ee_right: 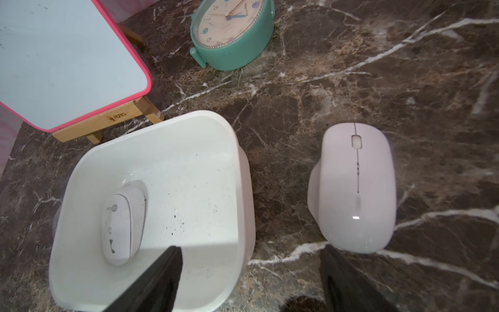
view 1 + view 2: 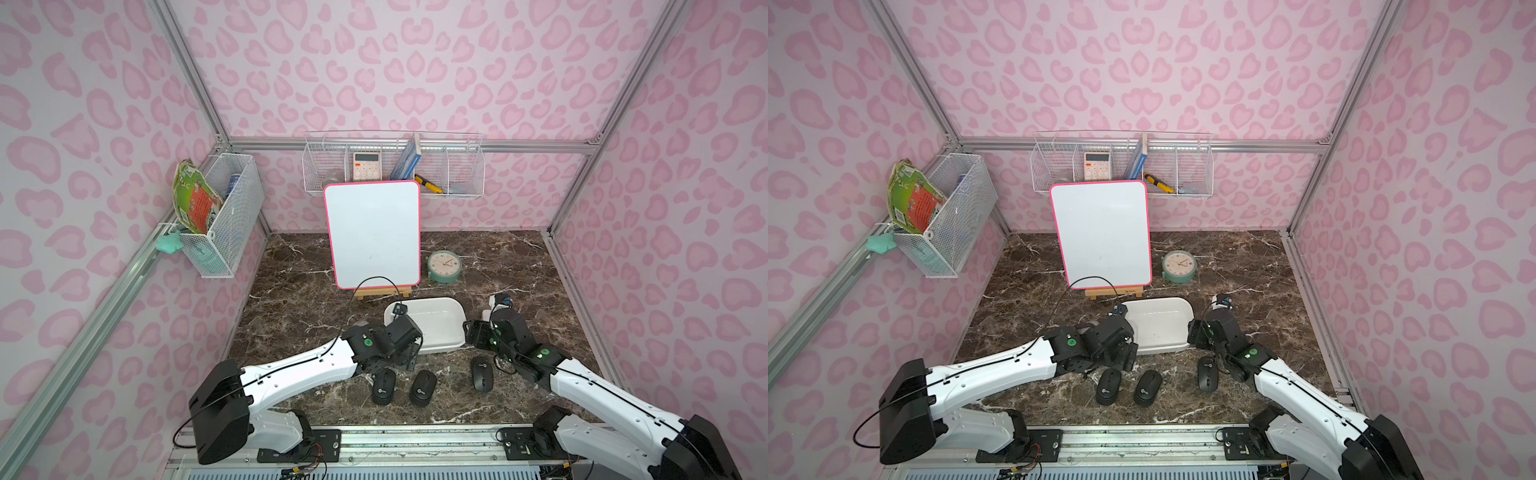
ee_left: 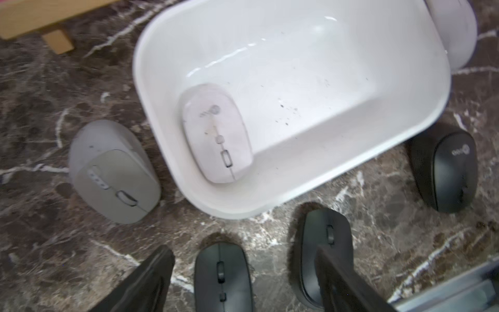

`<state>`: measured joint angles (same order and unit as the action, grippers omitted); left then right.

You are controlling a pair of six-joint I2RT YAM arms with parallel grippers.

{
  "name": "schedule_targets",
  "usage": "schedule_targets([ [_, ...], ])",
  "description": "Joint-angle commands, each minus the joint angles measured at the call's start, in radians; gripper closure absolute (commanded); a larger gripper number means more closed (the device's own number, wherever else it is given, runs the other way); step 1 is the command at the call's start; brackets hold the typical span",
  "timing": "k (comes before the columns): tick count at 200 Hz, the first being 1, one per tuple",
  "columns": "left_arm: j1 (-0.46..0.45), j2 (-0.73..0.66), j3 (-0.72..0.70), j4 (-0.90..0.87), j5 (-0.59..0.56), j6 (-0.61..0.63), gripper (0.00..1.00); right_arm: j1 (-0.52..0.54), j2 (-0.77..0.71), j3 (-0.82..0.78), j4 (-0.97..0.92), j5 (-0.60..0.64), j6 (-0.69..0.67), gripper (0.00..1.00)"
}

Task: Take out the mouse from the storage box
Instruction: Place the mouse at the center of the board, then adjust the mouse in the storage box.

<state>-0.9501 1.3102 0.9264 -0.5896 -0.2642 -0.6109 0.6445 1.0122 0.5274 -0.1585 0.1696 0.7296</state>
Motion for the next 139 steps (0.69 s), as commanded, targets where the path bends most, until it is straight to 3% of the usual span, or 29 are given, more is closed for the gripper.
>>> schedule_targets([
  [1,0.072,-0.064,-0.048,0.035,-0.003,-0.015,0.12,0.026,0.046,0.043,0.011,0.001,-0.026,0.18],
  [61,0.255,-0.218,-0.161,0.059,0.037,-0.023,0.11,0.108,0.218,0.171,-0.003,-0.021,-0.069,0.18],
  [105,0.364,-0.338,-0.253,0.102,-0.030,-0.097,0.09,0.187,0.373,0.273,0.019,-0.065,-0.135,0.18],
  [139,0.390,-0.406,-0.291,0.085,-0.074,-0.116,0.09,0.228,0.501,0.363,0.011,-0.087,-0.165,0.18],
])
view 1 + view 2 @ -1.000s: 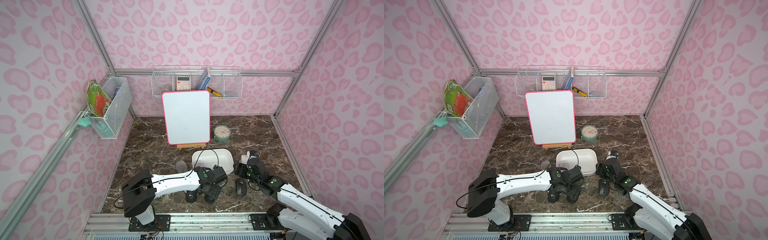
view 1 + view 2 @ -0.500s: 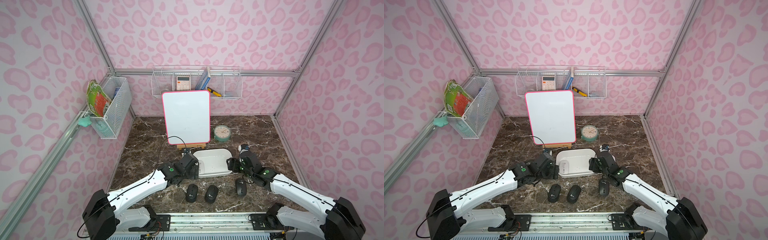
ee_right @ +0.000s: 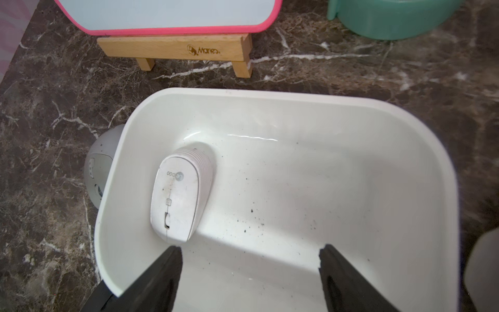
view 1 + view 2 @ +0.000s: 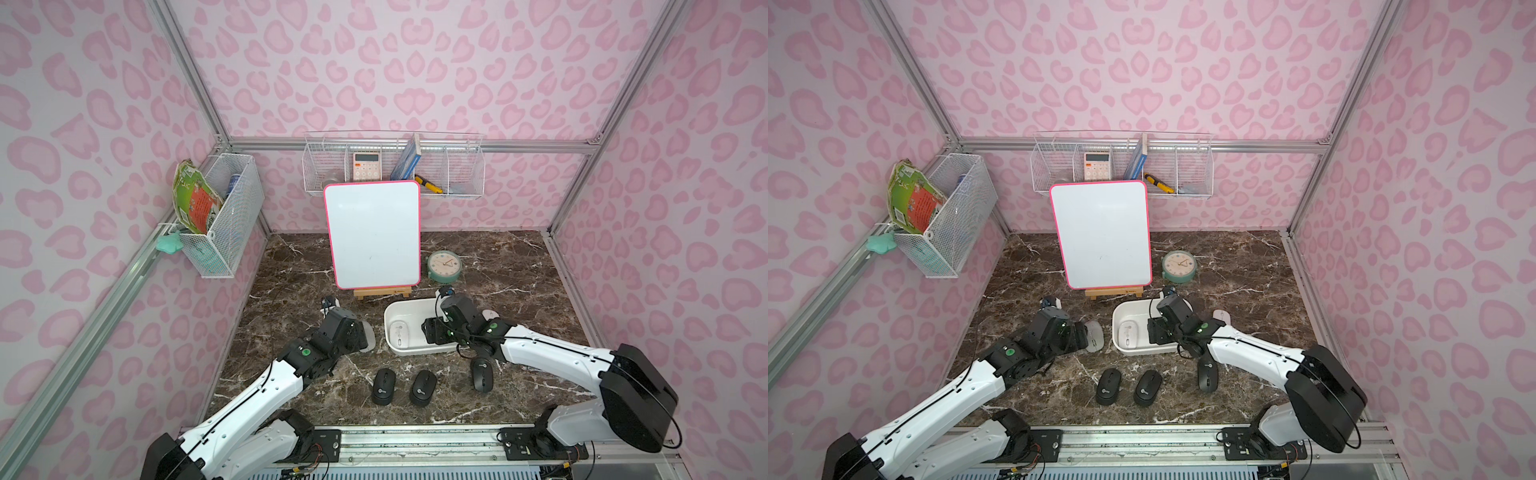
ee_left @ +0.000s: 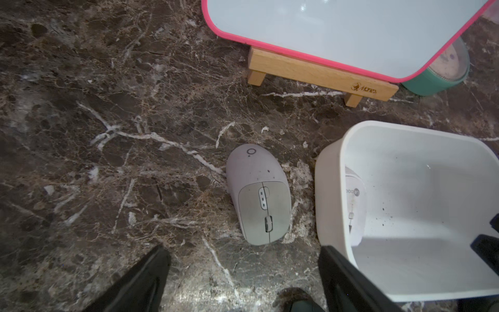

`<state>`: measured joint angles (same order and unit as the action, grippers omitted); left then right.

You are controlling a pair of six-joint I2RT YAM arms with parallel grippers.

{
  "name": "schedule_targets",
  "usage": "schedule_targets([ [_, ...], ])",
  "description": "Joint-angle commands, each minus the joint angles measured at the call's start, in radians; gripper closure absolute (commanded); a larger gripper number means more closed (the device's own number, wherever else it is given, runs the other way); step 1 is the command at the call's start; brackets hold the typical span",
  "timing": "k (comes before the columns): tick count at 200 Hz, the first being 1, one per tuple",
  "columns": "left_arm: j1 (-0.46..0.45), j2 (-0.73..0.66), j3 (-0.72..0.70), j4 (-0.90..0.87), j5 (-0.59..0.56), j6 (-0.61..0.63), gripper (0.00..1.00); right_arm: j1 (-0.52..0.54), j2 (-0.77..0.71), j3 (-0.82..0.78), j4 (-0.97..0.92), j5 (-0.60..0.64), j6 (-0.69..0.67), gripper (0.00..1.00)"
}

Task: Take out the mouse from the storage box
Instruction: Adjust the mouse in the storage box.

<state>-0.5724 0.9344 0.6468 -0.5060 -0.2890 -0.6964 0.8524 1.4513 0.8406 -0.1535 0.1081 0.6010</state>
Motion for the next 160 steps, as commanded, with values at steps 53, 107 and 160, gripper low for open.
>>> schedule_targets([
  [53,0.012,-0.112,-0.045,-0.034,-0.077,-0.058,0.08,0.050,0.192,0.151,0.000,-0.053,-0.059,0.20],
  [107,0.012,-0.158,-0.061,-0.043,-0.099,-0.064,0.08,0.077,0.304,0.223,-0.020,-0.074,-0.060,0.21],
  [160,0.012,-0.156,-0.069,-0.040,-0.102,-0.055,0.08,0.079,0.374,0.266,-0.032,-0.068,-0.057,0.25],
])
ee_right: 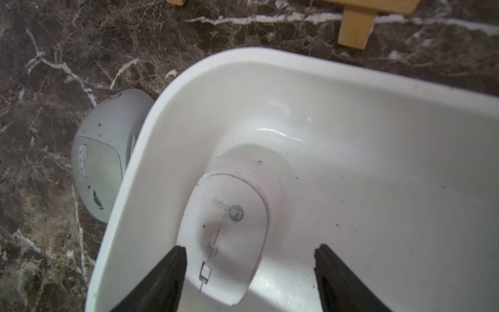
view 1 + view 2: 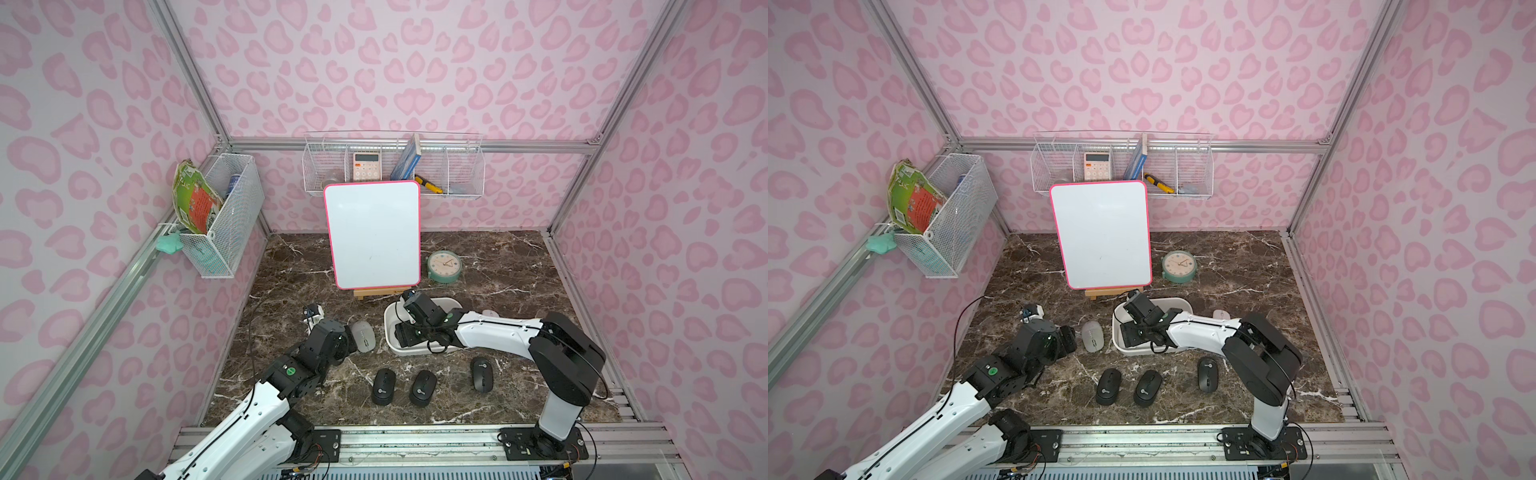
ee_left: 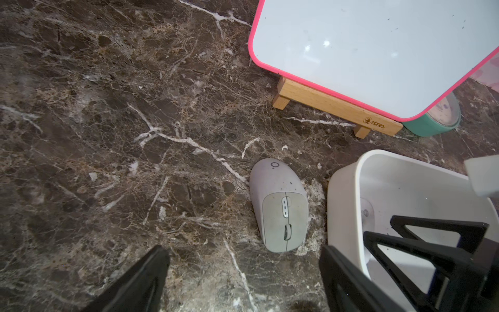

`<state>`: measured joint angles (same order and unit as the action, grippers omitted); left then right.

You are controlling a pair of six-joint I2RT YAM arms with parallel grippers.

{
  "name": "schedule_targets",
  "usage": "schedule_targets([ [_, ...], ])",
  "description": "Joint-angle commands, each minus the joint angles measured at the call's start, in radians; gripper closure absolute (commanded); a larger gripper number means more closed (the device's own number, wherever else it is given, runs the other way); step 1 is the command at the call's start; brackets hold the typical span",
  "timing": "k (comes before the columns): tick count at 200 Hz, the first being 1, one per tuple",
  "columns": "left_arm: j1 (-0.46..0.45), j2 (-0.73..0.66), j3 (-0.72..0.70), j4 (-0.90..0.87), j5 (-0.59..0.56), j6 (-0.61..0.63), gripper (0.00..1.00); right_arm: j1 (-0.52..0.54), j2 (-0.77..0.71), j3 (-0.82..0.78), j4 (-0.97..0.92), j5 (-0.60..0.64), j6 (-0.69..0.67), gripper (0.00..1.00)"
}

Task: Take out the mouse from the storage box
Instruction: Adjust the mouse in the storage box.

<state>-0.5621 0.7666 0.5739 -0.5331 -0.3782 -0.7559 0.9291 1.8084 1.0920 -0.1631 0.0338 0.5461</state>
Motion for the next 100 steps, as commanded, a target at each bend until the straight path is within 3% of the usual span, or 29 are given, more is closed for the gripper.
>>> schedule_targets([
  [1,0.002,0.012,0.004,-0.013,-0.013,0.004,0.08,0.002,0.018,0.015,-0.022,0.009,-0.002,0.25],
  [100,0.002,0.039,0.001,0.006,-0.004,-0.008,0.08,-0.020,-0.005,-0.010,-0.087,0.145,0.008,0.29],
])
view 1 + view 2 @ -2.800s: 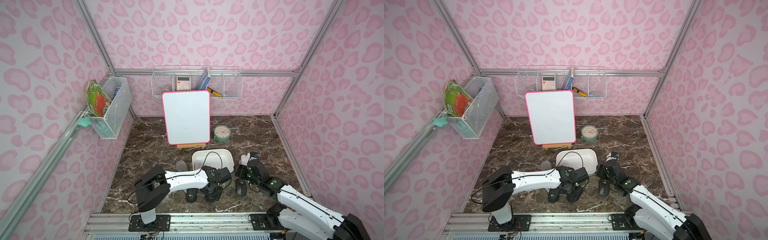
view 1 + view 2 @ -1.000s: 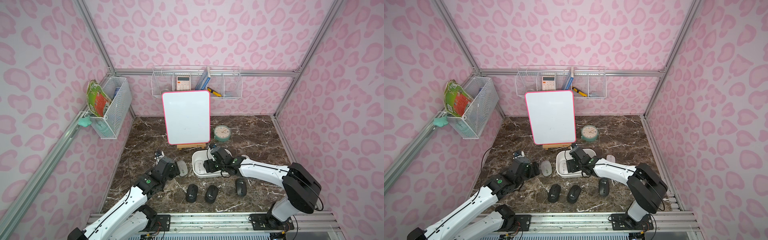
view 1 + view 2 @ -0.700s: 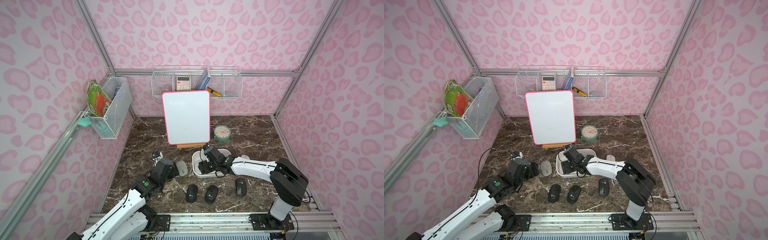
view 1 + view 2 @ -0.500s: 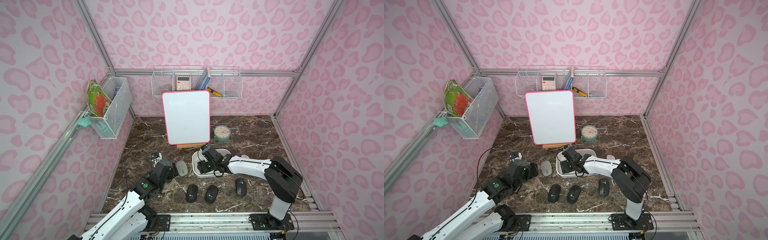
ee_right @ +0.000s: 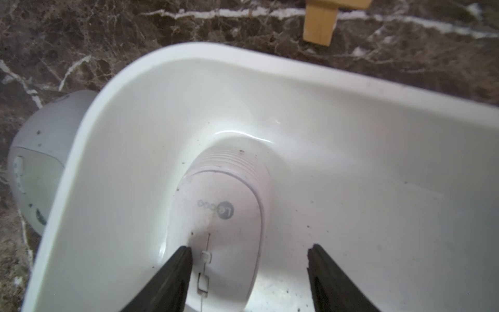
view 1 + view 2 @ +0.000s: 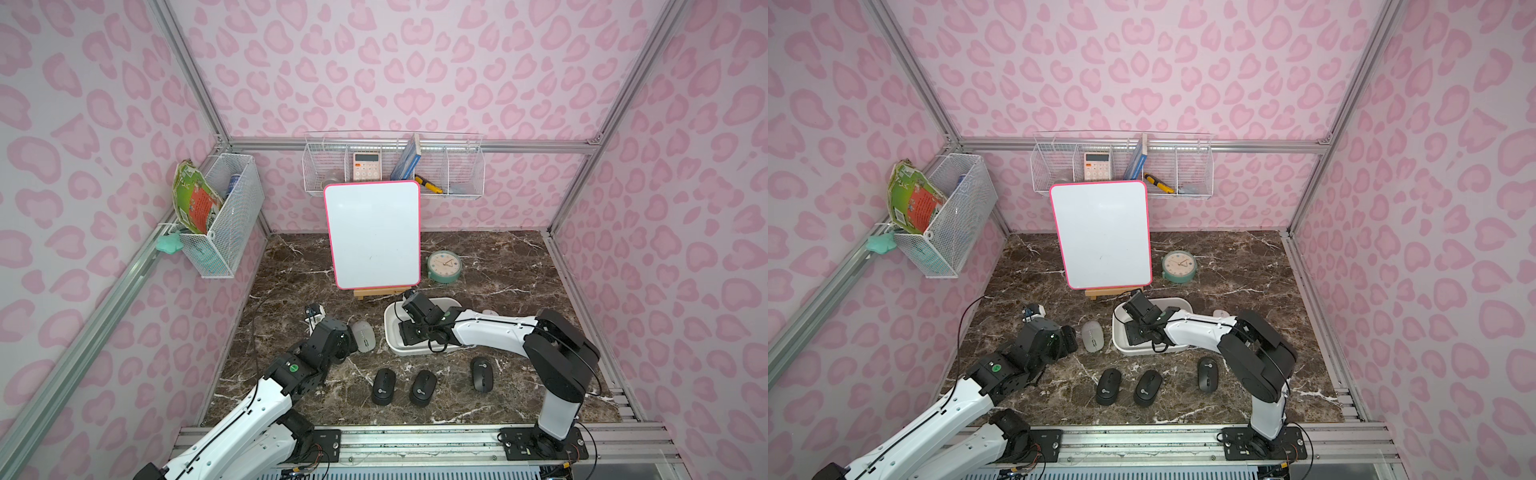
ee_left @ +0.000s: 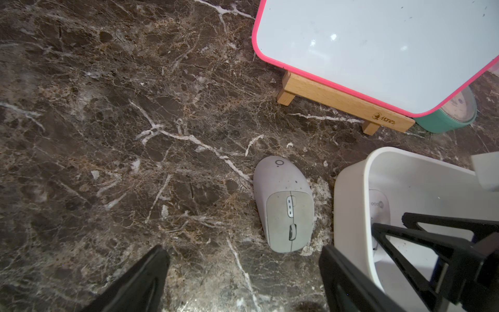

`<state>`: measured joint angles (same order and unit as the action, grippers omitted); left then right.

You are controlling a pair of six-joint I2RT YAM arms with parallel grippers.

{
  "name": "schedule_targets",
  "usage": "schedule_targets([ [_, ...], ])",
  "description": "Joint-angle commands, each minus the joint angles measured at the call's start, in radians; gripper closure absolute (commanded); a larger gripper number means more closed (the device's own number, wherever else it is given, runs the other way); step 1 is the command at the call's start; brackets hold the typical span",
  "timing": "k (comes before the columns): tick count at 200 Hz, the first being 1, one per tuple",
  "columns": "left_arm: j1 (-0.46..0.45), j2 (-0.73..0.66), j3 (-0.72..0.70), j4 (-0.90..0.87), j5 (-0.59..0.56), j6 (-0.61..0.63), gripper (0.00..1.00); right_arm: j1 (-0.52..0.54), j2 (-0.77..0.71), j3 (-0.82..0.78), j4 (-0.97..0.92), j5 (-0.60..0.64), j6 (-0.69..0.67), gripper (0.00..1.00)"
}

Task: Take out the mouse from the storage box
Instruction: Adjust the mouse in the storage box, then pick up the mouse from the storage box.

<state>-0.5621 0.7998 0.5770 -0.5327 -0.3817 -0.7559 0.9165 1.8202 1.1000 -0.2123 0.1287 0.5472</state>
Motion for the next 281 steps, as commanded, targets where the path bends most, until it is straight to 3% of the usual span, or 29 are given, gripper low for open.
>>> schedule_targets([
  [1,0.002,0.006,-0.002,0.005,-0.001,-0.009,0.08,-0.007,-0.018,-0.017,-0.038,0.049,0.007,0.29],
  [58,0.001,0.035,0.019,-0.018,-0.027,-0.021,0.08,0.005,-0.051,0.043,-0.060,0.003,-0.013,0.19],
  [130,0.002,0.003,0.016,-0.031,-0.040,-0.016,0.07,0.006,0.030,0.123,-0.099,0.016,-0.023,0.18],
  [236,0.001,0.026,0.025,-0.002,-0.007,-0.001,0.07,0.009,0.140,0.152,-0.101,0.018,-0.001,0.24],
  [281,0.002,0.027,0.016,-0.005,-0.007,-0.008,0.07,-0.017,0.107,0.107,-0.076,0.014,0.014,0.40],
])
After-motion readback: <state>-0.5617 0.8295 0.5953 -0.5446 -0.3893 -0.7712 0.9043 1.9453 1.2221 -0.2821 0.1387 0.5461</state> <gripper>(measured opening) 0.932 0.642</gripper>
